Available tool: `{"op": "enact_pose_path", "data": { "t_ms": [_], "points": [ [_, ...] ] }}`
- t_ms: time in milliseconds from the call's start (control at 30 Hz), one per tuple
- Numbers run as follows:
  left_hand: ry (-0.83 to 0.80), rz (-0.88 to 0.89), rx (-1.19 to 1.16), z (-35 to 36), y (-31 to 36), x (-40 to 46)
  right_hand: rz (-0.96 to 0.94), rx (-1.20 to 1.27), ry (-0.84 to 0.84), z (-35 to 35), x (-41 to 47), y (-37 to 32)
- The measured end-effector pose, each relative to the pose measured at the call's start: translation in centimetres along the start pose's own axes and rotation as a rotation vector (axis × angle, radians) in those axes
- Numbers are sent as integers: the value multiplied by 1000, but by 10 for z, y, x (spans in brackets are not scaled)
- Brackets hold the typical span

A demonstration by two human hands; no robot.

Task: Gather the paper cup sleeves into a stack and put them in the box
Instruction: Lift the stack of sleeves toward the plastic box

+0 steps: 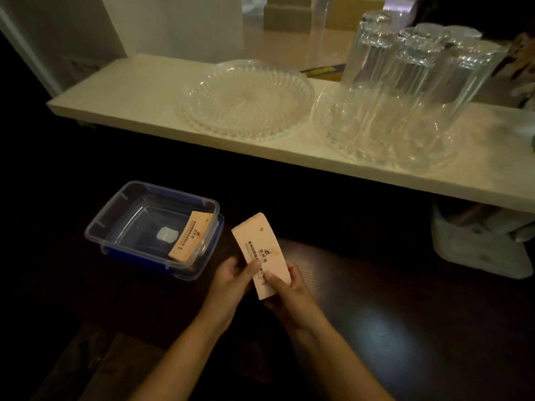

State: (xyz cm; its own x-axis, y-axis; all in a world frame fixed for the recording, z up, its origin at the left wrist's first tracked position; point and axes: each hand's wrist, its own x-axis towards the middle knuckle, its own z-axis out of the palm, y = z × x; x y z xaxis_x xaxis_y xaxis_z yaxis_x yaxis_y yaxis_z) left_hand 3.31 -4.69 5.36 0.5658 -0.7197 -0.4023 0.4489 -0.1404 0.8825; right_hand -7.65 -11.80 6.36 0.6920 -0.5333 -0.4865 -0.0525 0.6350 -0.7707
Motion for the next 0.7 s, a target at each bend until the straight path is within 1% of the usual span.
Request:
{"op": "enact_pose_path", "data": {
  "t_ms": [100, 167, 267, 367, 500, 600, 700],
  "points": [
    [92, 28, 61, -5, 11, -5, 54, -75, -7, 10, -2, 0],
    [115, 17, 67, -16, 18, -8, 82, -166, -41, 14, -1, 0],
    [87, -29, 114, -35, 32, -13, 69, -233, -79, 24, 3, -8],
    [46, -91, 139, -57, 48, -9, 11, -282, -76, 38, 8, -17],
    [-28, -133, 143, -88, 73, 9, 21, -340, -59, 67, 24, -21],
    [-7, -146, 203, -116, 89, 30, 53, -327, -16, 97, 44, -18],
    [-7, -149, 272, -151, 104, 54, 55, -374, -17, 132, 66, -15]
  ]
}}
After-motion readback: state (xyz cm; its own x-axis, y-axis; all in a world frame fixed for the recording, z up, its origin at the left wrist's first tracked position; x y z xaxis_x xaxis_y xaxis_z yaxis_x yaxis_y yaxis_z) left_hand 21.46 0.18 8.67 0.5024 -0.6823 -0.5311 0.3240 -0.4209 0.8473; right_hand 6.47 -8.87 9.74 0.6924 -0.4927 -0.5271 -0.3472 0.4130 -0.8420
